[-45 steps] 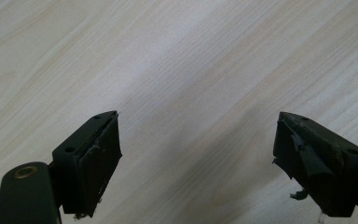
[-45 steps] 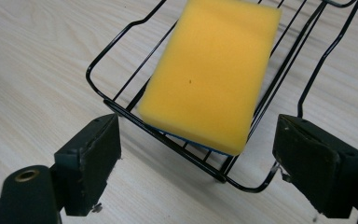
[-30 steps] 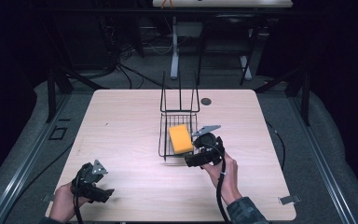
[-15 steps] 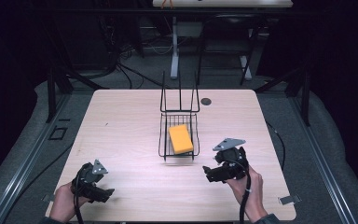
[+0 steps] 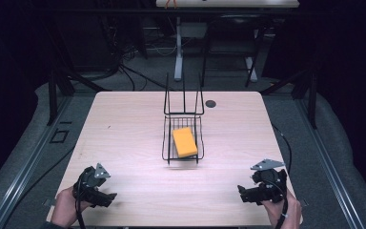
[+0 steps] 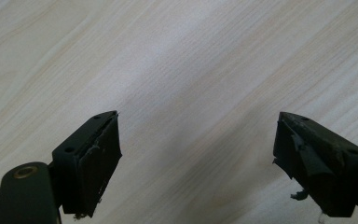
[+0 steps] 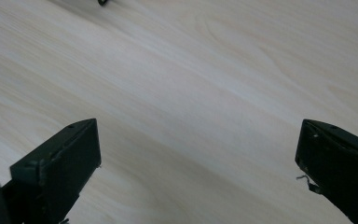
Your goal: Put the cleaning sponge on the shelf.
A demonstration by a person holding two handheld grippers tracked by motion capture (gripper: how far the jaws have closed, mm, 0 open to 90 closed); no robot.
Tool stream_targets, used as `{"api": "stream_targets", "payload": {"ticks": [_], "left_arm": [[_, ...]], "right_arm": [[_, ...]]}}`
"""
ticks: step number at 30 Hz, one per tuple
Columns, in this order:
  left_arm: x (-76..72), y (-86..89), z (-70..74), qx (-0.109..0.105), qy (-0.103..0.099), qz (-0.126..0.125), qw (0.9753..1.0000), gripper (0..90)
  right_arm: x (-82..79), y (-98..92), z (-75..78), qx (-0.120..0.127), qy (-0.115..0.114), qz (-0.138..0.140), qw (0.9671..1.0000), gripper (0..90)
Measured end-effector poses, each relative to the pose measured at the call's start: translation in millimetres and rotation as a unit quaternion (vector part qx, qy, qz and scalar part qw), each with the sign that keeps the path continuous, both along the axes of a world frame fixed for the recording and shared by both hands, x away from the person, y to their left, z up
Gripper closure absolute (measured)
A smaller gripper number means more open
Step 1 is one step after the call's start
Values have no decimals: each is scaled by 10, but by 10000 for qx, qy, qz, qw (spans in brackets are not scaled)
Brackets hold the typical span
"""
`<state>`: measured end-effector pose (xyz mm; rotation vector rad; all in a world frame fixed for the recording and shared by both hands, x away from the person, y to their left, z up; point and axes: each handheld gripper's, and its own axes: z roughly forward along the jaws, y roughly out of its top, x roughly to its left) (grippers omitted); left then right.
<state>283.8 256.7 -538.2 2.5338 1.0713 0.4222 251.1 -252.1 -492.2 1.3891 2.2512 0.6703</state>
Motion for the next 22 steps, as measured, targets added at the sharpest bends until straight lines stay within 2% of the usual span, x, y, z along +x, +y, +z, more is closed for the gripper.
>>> {"api": "stream_targets", "payload": {"ticks": [1,2,4,6,7,8,10,15,18,22], "left_arm": [[1,0,0,-2,4,1,10000,147],[2,-1,0,5,9,2,10000,147],[2,-3,-1,19,7,-6,10000,147],[3,-7,-4,17,23,-19,10000,147],[2,-10,-5,28,16,-25,10000,147],[3,-14,-4,25,20,-36,10000,147],[4,-17,-4,19,29,-50,10000,147],[1,-12,-2,-1,24,-72,10000,147],[1,-6,6,-91,-3,-88,9999,137],[2,-10,4,-65,29,-101,9999,138]], "right_arm": [[0,0,0,0,0,0,10000,0],[-52,-106,-86,-8,119,-148,9998,0],[-65,-145,-115,-44,141,-161,9998,0],[-100,-225,-214,-42,305,-327,9990,0],[-106,-261,-256,-2,369,-402,9985,0],[-107,-316,-329,217,508,-515,9971,0],[-97,-330,-380,171,636,-499,9966,0],[-78,-343,-471,-3,813,-510,9954,0],[-74,-356,-496,-19,832,-555,9950,0],[-74,-360,-502,23,806,-570,9951,0]]}}
